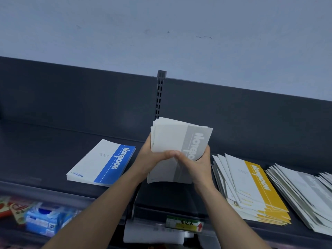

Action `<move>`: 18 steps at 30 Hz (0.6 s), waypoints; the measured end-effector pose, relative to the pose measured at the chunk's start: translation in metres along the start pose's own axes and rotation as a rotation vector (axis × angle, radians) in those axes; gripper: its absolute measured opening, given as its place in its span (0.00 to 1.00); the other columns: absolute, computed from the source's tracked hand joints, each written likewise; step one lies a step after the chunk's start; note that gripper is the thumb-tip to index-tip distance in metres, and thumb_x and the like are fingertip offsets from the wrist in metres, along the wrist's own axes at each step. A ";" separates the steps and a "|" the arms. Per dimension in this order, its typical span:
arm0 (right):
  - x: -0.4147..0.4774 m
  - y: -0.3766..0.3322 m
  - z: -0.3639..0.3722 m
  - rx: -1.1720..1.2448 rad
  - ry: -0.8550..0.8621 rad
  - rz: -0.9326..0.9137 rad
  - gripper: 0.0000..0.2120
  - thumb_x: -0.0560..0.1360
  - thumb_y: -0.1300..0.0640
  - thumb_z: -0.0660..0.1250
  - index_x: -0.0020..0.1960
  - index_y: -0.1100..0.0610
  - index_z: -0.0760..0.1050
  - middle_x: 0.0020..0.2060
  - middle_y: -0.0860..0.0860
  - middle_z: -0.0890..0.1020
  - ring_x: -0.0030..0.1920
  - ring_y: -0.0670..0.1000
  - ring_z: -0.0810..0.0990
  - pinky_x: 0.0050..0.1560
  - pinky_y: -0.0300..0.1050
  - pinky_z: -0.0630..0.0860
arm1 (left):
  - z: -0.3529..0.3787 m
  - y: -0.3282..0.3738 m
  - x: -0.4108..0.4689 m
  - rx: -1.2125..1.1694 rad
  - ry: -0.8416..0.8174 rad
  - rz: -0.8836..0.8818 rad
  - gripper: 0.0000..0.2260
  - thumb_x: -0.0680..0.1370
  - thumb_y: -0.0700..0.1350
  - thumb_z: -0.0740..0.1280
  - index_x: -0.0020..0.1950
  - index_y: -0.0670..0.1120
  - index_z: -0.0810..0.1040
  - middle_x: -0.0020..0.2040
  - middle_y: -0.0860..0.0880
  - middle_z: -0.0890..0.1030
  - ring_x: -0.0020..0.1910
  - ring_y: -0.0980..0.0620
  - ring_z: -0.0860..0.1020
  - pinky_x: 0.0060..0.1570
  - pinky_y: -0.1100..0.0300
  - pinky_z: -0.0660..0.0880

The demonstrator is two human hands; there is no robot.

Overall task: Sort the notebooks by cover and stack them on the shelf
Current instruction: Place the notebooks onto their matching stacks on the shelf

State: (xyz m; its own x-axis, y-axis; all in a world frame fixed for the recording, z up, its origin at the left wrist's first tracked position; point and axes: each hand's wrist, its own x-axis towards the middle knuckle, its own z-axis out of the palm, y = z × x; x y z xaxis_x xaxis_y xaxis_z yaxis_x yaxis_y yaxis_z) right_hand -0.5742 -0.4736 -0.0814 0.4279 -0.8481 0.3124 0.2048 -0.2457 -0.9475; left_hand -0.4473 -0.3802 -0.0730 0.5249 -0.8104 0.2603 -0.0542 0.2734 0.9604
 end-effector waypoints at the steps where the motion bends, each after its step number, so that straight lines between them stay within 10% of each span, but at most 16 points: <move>1: 0.000 -0.001 0.000 0.006 -0.001 0.001 0.40 0.64 0.61 0.80 0.68 0.52 0.63 0.55 0.45 0.77 0.55 0.44 0.78 0.53 0.41 0.78 | 0.001 -0.001 0.001 -0.003 0.002 0.003 0.39 0.58 0.47 0.82 0.66 0.48 0.71 0.57 0.50 0.82 0.57 0.52 0.80 0.47 0.63 0.78; 13: 0.000 -0.007 0.001 0.031 -0.041 0.019 0.30 0.71 0.49 0.71 0.70 0.46 0.63 0.60 0.44 0.77 0.63 0.47 0.76 0.59 0.48 0.75 | -0.001 -0.006 0.011 0.039 0.029 0.038 0.36 0.60 0.46 0.79 0.66 0.51 0.70 0.59 0.52 0.80 0.58 0.54 0.79 0.51 0.58 0.79; 18: 0.014 -0.036 0.007 -0.854 0.172 -0.630 0.38 0.72 0.36 0.58 0.77 0.54 0.57 0.77 0.53 0.58 0.77 0.51 0.54 0.76 0.54 0.47 | -0.003 -0.011 0.014 0.039 0.022 0.035 0.36 0.63 0.43 0.79 0.68 0.52 0.69 0.59 0.51 0.80 0.60 0.50 0.78 0.57 0.49 0.78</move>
State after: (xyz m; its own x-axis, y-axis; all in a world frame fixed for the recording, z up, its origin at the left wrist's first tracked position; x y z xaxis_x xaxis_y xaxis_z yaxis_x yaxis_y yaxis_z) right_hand -0.5692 -0.4735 -0.0423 0.3171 -0.4926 0.8104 -0.3658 -0.8519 -0.3747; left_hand -0.4368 -0.3933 -0.0800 0.5409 -0.7889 0.2916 -0.1055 0.2803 0.9541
